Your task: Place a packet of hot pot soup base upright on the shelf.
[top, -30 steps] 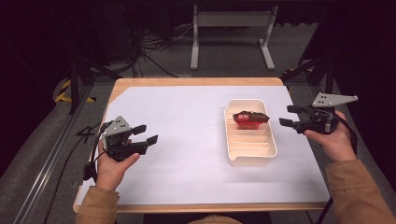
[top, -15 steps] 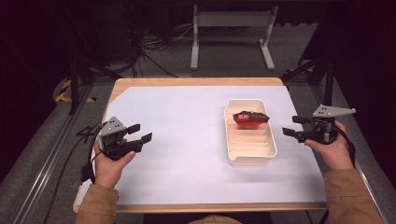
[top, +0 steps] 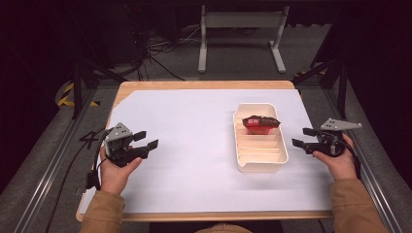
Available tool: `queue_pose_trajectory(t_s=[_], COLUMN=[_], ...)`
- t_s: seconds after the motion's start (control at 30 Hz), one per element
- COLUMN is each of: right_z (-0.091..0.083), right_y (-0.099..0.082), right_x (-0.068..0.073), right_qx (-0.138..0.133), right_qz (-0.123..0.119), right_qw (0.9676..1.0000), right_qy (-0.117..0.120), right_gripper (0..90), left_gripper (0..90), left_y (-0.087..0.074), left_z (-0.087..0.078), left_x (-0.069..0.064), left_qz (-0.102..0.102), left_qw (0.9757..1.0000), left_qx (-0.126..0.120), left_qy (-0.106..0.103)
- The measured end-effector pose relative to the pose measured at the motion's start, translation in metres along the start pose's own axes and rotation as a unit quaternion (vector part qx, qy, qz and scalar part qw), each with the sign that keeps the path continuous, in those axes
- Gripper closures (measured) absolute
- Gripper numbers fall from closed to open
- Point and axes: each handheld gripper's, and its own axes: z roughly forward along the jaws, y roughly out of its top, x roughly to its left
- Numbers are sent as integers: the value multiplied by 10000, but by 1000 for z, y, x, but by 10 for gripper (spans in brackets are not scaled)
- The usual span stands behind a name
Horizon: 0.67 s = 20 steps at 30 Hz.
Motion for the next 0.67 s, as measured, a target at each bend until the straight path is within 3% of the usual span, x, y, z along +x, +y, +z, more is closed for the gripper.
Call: queue_pose_trajectory(t_s=[0.07,0.23,0.33,0.5,0.67], right_z=[6,14,18,23,23], right_y=[-8,-22,-28,-28,-29], right_x=[0,0,2,3,2], right_qx=[72,34,177,348,311], right_qz=[-9,260,272,298,356], right_qw=[10000,9997,9994,9988,9987], right_qy=[-61,-27,-97,-176,-206], right_gripper=[295,312,314,307,286], left_gripper=[400,400,400,400,397], left_y=[-1,-4,-6,-8,-10], left_z=[1,3,4,8,10], left_x=[0,3,4,4,5], left_qz=[11,-60,-134,-190,-194], left_qw=[10000,10000,9999,9998,9998], left_qx=[8,19,5,22,57], left_qy=[25,26,11,17,24])
